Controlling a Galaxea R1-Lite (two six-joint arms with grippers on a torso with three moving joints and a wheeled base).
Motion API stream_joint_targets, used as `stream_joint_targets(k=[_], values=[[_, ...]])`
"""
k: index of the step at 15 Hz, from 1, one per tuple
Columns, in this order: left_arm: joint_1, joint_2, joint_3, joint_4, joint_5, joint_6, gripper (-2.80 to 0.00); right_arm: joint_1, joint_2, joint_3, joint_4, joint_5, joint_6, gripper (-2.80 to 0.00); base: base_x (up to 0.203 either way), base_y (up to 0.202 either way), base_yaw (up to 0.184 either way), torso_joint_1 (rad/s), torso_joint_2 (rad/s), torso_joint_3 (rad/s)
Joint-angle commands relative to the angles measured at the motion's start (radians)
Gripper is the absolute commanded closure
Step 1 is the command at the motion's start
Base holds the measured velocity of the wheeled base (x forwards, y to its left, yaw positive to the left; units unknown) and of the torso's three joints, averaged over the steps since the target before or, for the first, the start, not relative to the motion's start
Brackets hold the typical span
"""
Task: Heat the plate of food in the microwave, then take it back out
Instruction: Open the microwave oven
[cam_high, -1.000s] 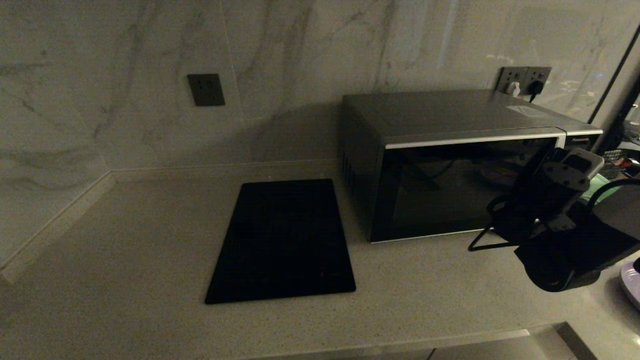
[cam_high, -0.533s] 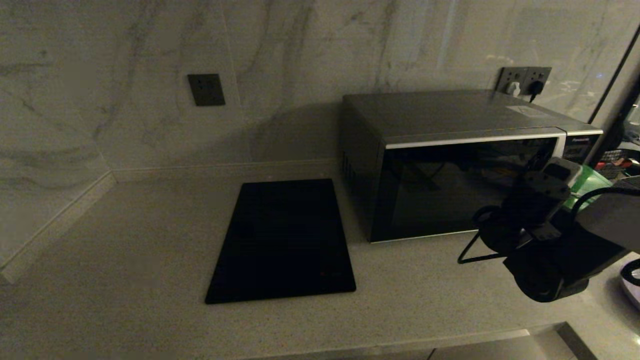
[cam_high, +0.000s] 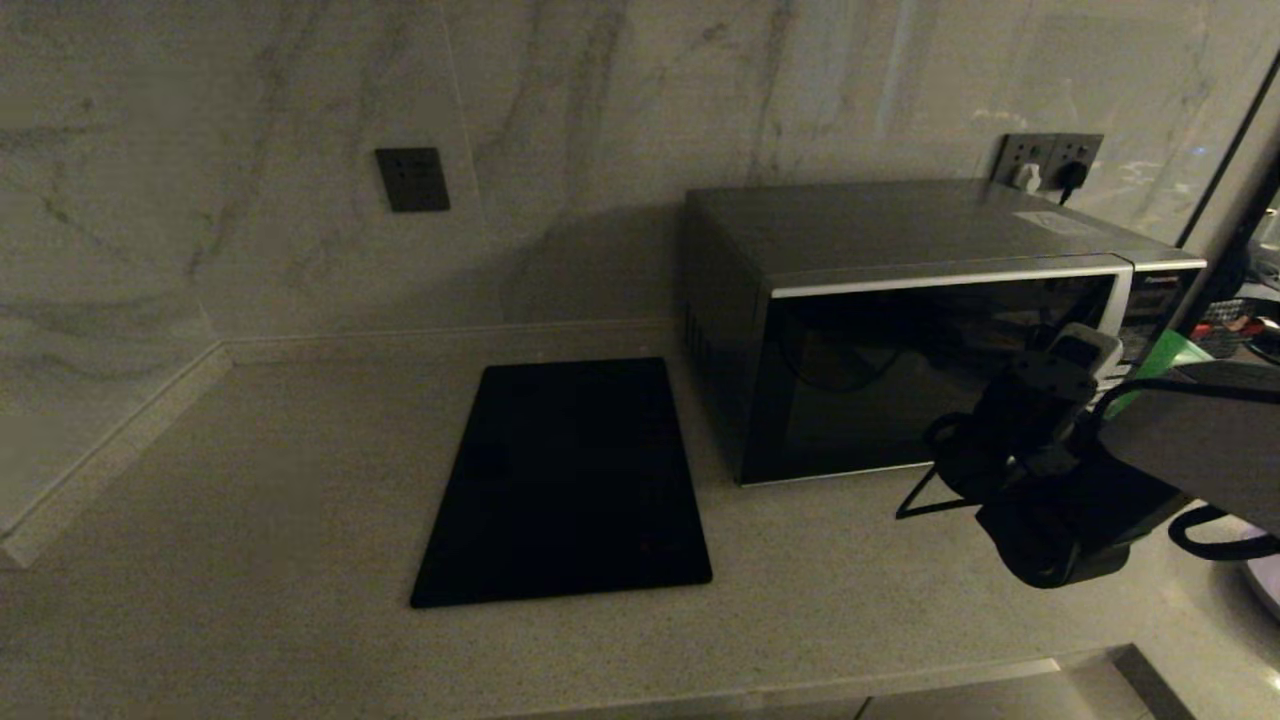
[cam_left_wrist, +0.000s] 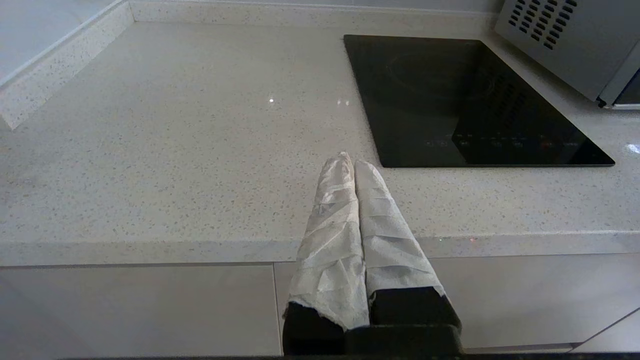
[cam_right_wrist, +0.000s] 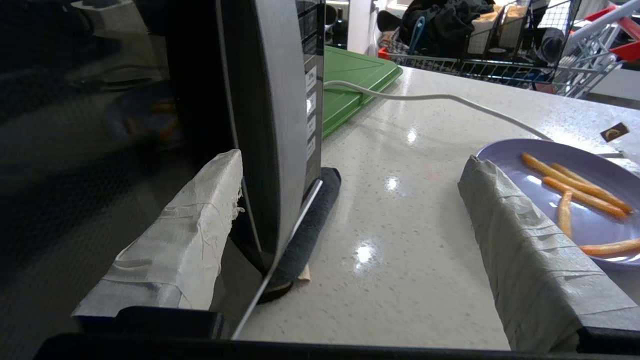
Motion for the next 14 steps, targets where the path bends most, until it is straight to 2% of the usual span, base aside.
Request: stream_joint_targets(k=[1,7,14], values=[[0.0,0.002,0.0,0.0,0.001,0.0,0.0,-0.012,0.037,-0.036,-0.009,-0.006,-0.005,-2.8,0.0,0.0,0.0,0.0,0.0,0.0],[0.0,0.002,0.0,0.0,0.001,0.0,0.0,-0.052,0.079,-0.105,-0.009,0.021,-0.03,-2.8,0.0,0.0,0.0,0.0,0.0,0.0],[0.0,0.002,0.0,0.0,0.001,0.0,0.0,-0.091,0.085,-0.111,-0.009,0.02,-0.047,-2.8,0.0,0.0,0.0,0.0,0.0,0.0]])
